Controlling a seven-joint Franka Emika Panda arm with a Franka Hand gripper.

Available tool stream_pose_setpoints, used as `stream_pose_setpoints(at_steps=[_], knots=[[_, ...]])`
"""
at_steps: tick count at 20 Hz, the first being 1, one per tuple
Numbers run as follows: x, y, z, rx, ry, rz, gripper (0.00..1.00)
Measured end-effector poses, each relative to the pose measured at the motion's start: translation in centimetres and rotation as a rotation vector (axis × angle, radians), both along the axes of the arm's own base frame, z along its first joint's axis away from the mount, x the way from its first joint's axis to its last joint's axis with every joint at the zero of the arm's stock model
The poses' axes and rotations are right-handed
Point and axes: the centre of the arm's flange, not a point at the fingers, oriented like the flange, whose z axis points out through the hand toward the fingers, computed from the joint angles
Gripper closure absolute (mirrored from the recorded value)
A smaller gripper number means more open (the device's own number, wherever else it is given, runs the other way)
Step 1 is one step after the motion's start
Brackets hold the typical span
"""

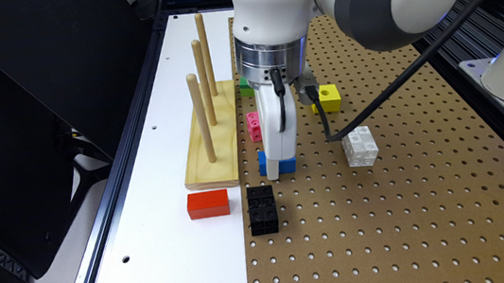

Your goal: Pick up narrow blue stick.

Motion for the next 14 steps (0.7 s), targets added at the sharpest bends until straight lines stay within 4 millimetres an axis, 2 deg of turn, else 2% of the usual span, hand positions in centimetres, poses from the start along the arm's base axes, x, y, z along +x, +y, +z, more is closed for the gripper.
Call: stream_pose_setpoints(at_steps=[7,11,14], knots=[[0.1,-0.1,1.3,-0.003,-0.004,0.001,1.00],[0.2,-0.1,3.7,-0.011,-0.003,0.005,1.00],[0.1,-0.1,4.7,-0.015,-0.001,0.006,1.00]])
